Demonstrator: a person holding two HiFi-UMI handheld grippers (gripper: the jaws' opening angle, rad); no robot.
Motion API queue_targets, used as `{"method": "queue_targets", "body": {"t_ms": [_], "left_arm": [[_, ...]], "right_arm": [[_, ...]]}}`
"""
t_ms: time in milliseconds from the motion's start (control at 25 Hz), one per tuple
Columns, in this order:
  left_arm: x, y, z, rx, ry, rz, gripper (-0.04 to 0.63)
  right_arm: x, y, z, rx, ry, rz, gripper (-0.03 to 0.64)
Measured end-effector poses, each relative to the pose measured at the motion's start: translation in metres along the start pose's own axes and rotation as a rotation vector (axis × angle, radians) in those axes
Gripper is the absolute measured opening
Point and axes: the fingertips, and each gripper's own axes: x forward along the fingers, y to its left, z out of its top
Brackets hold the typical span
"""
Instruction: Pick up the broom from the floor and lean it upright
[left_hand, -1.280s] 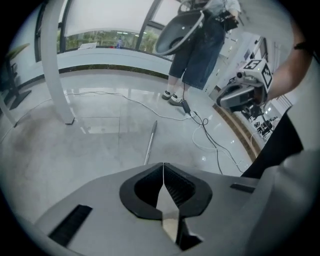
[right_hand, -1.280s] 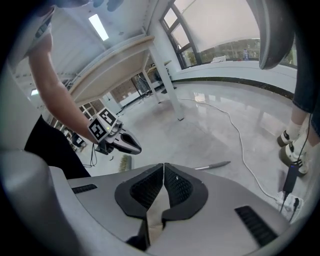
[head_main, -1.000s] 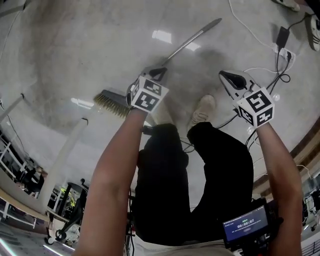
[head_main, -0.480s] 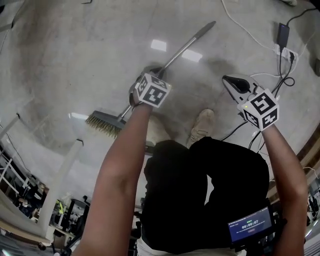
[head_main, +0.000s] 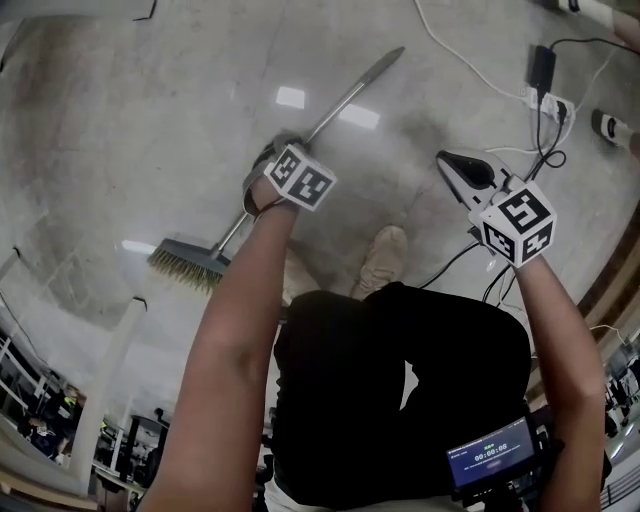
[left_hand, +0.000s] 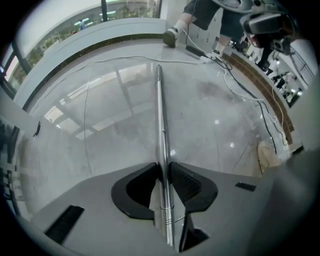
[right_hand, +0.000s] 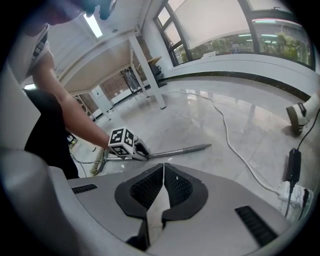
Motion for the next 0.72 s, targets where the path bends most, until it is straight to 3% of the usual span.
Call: {"method": "queue_targets", "body": {"t_ms": [160,280,720], "left_arm": [[-0.01,-0.004,-0.001,0.022,0.049,-0.001,0.084],[-0.041,-0.003,-0.006,0.008,0.027,0.023,0.077],[-0.235,-0.003,-0.039,-0.031,-0.204,0.145,0.077]], "right_arm": [[-0.015,0.009,-0.006,0.0,0.035,0.006,0.018],[-0.028,0.019,-0.002,0.014,0.041,0.013,0.018],[-0.08,0.105,0.055,0.017,0.08,0.079,0.018]]}}
